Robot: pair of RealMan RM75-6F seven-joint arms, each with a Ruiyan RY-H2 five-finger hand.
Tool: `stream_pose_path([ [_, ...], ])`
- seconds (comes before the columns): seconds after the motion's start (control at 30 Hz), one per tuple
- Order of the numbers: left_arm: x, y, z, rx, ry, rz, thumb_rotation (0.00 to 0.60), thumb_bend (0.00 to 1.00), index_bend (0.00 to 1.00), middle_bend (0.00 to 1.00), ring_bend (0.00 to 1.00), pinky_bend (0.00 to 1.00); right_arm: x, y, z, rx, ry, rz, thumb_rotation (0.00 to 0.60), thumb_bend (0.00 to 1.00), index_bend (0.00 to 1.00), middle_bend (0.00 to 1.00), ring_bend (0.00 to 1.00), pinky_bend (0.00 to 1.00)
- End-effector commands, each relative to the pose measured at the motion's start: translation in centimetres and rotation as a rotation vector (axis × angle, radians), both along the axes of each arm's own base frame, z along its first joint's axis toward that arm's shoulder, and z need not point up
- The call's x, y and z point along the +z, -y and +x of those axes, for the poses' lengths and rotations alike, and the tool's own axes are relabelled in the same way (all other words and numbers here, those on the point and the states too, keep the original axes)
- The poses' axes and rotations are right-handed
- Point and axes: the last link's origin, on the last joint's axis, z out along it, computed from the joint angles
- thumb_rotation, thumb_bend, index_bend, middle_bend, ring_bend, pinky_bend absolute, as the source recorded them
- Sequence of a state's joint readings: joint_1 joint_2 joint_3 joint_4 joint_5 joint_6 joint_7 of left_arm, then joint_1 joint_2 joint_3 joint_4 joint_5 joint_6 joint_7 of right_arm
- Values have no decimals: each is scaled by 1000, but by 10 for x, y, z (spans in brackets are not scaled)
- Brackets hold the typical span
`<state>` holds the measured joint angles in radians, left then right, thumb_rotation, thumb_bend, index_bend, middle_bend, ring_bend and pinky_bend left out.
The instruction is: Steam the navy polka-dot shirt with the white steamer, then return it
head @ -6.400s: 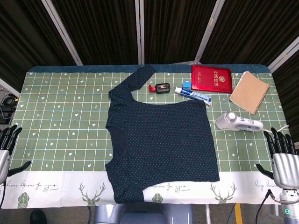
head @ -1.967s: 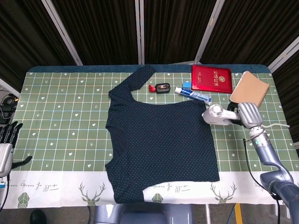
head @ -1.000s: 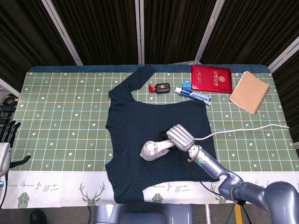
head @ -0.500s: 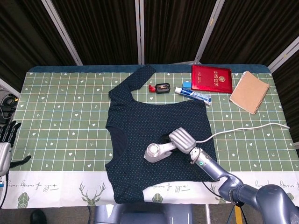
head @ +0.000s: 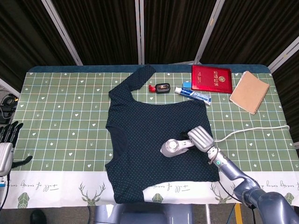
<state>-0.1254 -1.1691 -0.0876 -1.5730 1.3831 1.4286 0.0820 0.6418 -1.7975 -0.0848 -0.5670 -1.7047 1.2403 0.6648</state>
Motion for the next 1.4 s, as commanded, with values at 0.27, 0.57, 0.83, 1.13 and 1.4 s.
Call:
stream_pose_path([
  [0.27, -1, -1, 1, -1, 1, -3, 600, 0, 0, 0, 0, 0, 23, -3, -37, -52, -28, -13, 600, 793, 695, 699, 685, 947],
  [0.57, -1, -1, 1, -1, 5, -4, 600, 0, 0, 0, 0, 0, 11, -7, -27, -19, -3, 2, 600, 798, 695, 699, 684, 947],
  [0.83, -1, -1, 1, -1, 8, -6, 600, 0, 0, 0, 0, 0, -4, -7, -7, 45, -5, -1, 600, 808, 700, 699, 685, 947],
  [1.13, 0, -1, 0, 1, 13, -5, 600, 0, 0, 0, 0, 0, -25, -11, 28, 182, -49, 0, 600, 803, 702, 699, 685, 947],
  [1.4, 2, -1, -1, 4, 17, -2, 600, 0, 0, 0, 0, 0, -34, -13, 48, 259, -101, 3, 600, 802, 703, 700, 684, 947],
])
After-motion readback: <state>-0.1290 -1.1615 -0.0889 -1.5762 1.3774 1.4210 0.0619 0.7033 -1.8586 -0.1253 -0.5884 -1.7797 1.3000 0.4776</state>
